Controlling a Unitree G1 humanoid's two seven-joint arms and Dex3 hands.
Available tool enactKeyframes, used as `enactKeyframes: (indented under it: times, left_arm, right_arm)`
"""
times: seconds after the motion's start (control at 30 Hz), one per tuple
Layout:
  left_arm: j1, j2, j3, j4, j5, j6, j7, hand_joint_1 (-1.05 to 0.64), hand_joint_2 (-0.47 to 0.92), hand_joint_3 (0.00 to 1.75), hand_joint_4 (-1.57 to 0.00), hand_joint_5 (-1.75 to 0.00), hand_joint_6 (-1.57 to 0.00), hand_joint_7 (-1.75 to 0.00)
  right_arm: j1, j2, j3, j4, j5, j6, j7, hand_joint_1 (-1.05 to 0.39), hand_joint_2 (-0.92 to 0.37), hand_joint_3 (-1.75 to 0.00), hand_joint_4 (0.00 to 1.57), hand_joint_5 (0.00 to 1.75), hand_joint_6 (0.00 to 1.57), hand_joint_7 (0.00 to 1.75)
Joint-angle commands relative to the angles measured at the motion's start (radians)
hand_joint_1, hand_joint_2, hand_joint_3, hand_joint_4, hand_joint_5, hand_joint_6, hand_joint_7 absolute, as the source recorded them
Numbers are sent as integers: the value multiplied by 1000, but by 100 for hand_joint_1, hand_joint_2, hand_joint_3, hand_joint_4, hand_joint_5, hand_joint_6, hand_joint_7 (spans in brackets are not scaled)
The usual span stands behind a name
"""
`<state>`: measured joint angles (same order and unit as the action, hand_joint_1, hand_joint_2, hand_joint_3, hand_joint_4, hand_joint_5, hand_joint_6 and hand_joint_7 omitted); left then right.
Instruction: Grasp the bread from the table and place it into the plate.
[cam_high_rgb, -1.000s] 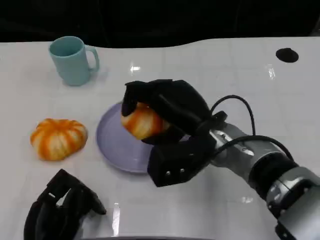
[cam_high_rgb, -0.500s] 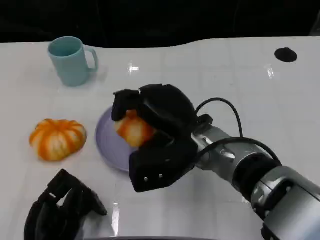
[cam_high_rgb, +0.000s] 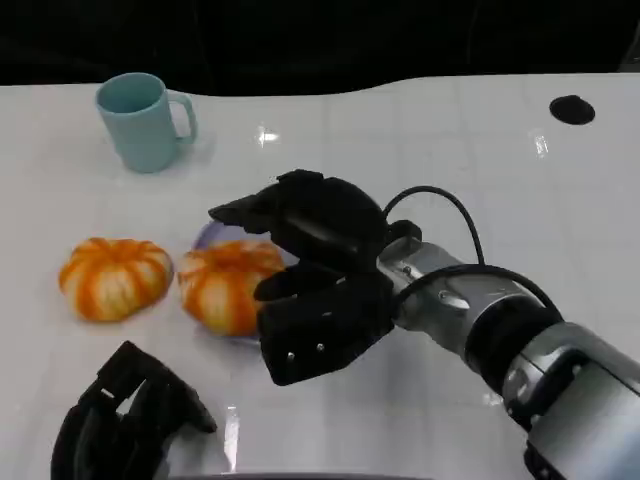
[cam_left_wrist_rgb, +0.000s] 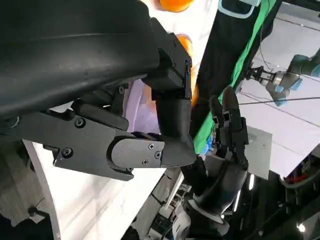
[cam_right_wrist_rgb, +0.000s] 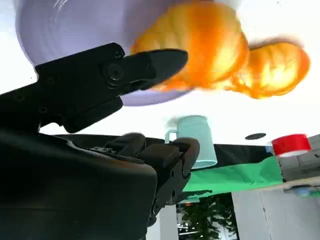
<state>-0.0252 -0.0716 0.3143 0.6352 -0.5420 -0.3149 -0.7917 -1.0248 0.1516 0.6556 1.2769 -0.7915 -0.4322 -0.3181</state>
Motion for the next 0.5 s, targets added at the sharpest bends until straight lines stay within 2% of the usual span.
enactKeyframes:
  times: [0.03,0.33,0.5]
  left_arm:
    - [1,9,4,-5,5,-10,9,-61,92,27,-64,-175,-44,-164]
    - [-3,14,5,4,9,-15,7,-60,92,29,-63,-175,-44,-163]
    - [-5,16,7,6,12,-19,9,-60,92,28,-63,-175,-44,-163]
  right_arm:
    - [-20,-16,-1,-19,8,-11,20,-83,-92,-35,0,34,25,0]
    - [-4,-50,-8,-46,13,-39,13,-85,-92,-38,1,39,24,1]
    - [28,-85,-30,-74,33,-87,-18,-84,-92,-38,4,43,26,2]
